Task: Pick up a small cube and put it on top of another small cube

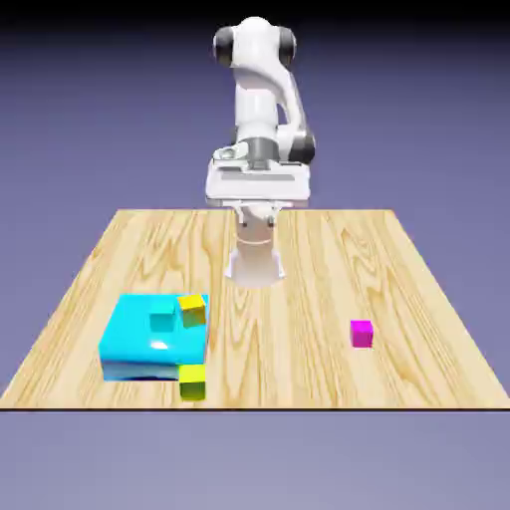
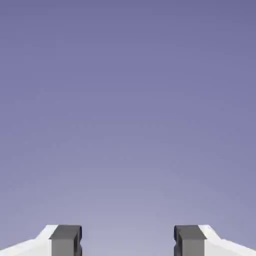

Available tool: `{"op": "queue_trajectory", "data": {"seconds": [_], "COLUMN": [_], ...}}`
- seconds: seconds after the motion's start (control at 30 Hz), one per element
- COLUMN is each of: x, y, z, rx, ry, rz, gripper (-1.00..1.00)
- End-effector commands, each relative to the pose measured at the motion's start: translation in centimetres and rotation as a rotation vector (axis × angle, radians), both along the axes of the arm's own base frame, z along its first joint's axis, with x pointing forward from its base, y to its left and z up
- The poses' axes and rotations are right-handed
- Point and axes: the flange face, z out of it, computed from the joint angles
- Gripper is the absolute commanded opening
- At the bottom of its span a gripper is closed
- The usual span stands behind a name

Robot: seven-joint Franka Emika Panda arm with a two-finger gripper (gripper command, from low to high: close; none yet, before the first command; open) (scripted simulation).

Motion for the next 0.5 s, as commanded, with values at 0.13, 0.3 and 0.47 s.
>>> {"op": "queue_trajectory", "data": {"seconds": [0.13, 0.3, 0.47], "x": [4.8, 9.1, 12.6], "y": [-1.7, -3.6, -5.7], "z": [-2.4, -5.6, -9.5], "rx": [0.006, 0.008, 0.005], "ry": [0.201, 0.402, 0.601], "rz": [-0.003, -0.003, -0.001], "gripper": [0.0, 0.0, 0.0]}}
